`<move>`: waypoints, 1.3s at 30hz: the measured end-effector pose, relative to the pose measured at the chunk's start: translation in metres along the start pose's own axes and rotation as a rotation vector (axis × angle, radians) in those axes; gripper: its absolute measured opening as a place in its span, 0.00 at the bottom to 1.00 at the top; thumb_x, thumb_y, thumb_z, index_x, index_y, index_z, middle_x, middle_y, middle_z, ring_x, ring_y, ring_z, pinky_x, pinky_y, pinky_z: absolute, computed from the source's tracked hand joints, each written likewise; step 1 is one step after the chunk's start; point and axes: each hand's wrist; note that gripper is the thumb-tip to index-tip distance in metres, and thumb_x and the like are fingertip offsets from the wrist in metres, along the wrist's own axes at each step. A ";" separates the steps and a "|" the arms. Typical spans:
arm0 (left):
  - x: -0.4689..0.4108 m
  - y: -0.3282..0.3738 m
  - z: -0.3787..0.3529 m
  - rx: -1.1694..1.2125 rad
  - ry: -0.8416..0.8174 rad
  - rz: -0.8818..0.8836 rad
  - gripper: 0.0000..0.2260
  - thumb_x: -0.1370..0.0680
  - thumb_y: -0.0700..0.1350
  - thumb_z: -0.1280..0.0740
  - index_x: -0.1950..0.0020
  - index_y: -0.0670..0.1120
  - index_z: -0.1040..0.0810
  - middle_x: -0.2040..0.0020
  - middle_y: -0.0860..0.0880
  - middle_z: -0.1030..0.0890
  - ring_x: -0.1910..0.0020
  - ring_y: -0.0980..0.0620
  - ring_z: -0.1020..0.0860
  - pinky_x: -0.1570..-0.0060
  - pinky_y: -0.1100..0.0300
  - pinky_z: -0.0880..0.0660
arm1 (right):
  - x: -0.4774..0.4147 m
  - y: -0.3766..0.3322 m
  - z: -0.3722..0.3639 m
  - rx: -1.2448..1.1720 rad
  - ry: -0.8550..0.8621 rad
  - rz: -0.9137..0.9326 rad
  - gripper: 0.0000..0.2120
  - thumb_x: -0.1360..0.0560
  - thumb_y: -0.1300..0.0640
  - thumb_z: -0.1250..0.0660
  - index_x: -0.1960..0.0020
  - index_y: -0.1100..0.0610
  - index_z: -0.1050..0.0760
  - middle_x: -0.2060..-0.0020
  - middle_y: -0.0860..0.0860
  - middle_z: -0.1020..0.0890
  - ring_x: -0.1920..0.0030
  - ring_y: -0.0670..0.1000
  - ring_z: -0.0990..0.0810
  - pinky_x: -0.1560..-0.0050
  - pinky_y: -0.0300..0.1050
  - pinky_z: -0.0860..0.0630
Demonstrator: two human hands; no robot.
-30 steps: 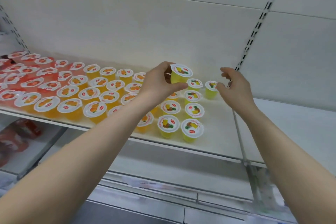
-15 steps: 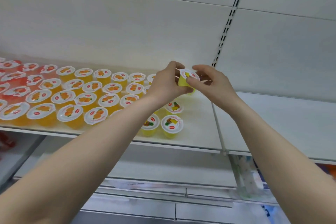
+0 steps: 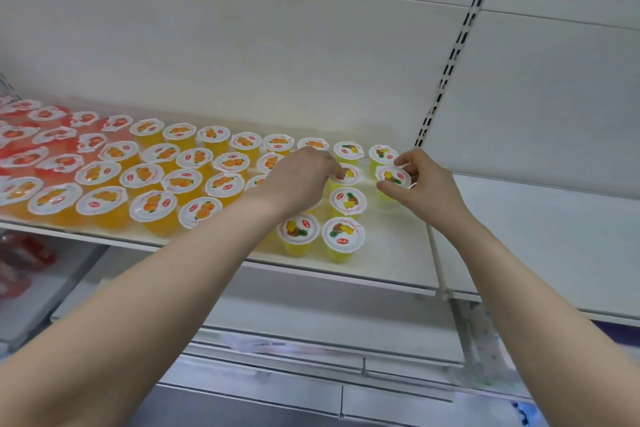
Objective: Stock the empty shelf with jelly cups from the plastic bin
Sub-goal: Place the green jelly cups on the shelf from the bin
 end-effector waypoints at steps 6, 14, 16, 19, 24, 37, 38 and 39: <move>0.001 -0.002 -0.004 -0.041 0.023 -0.004 0.22 0.24 0.31 0.37 0.38 0.54 0.20 0.39 0.55 0.20 0.36 0.49 0.28 0.47 0.50 0.24 | -0.004 0.003 -0.016 0.064 -0.031 0.018 0.17 0.30 0.46 0.26 0.46 0.50 0.27 0.53 0.46 0.20 0.54 0.50 0.22 0.54 0.47 0.26; 0.003 -0.004 0.002 -0.035 -0.007 -0.035 0.22 0.23 0.32 0.37 0.36 0.54 0.21 0.38 0.55 0.21 0.36 0.49 0.29 0.46 0.51 0.24 | -0.006 -0.002 -0.016 0.145 -0.068 -0.003 0.12 0.29 0.49 0.29 0.48 0.49 0.26 0.48 0.48 0.20 0.49 0.51 0.23 0.54 0.45 0.29; 0.004 -0.006 0.006 -0.044 -0.025 -0.065 0.20 0.22 0.35 0.38 0.35 0.53 0.22 0.37 0.54 0.21 0.35 0.49 0.29 0.43 0.53 0.26 | -0.005 -0.004 -0.015 0.191 -0.099 0.006 0.13 0.29 0.50 0.29 0.46 0.50 0.26 0.46 0.49 0.21 0.48 0.52 0.24 0.53 0.45 0.30; 0.010 -0.012 0.016 -0.043 -0.027 -0.062 0.17 0.19 0.40 0.39 0.31 0.51 0.26 0.32 0.51 0.25 0.32 0.49 0.31 0.38 0.54 0.30 | -0.004 -0.010 -0.012 0.321 -0.092 0.084 0.16 0.27 0.49 0.30 0.42 0.53 0.25 0.44 0.52 0.23 0.42 0.55 0.26 0.49 0.44 0.33; 0.035 -0.035 0.049 -0.027 0.027 -0.013 0.18 0.19 0.47 0.38 0.29 0.50 0.28 0.32 0.50 0.26 0.32 0.48 0.32 0.36 0.54 0.34 | -0.008 -0.052 -0.017 0.464 0.049 0.277 0.18 0.23 0.51 0.34 0.36 0.57 0.25 0.39 0.57 0.23 0.41 0.62 0.26 0.39 0.52 0.32; 0.246 -0.204 0.153 -0.254 0.263 0.166 0.19 0.23 0.53 0.40 0.39 0.45 0.21 0.45 0.45 0.19 0.46 0.40 0.23 0.44 0.47 0.25 | 0.036 -0.267 -0.174 0.582 -0.030 0.724 0.25 0.24 0.45 0.42 0.32 0.58 0.28 0.40 0.59 0.23 0.40 0.64 0.26 0.43 0.58 0.29; 0.269 -0.217 0.161 -0.270 0.272 0.193 0.18 0.23 0.53 0.40 0.39 0.45 0.21 0.45 0.44 0.19 0.46 0.40 0.23 0.44 0.46 0.26 | 0.043 -0.284 -0.192 0.561 -0.033 0.761 0.25 0.23 0.46 0.41 0.32 0.58 0.28 0.39 0.59 0.23 0.40 0.64 0.26 0.43 0.58 0.29; 0.292 -0.231 0.168 -0.281 0.280 0.226 0.18 0.23 0.52 0.39 0.40 0.44 0.20 0.45 0.44 0.19 0.45 0.40 0.23 0.44 0.46 0.26 | 0.052 -0.301 -0.210 0.539 -0.036 0.799 0.24 0.23 0.46 0.41 0.32 0.58 0.28 0.39 0.59 0.23 0.40 0.64 0.26 0.43 0.58 0.29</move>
Point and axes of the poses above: each hand's wrist, its own x-axis away from the middle knuckle, its own z-axis out of the back of the hand, y = z × x
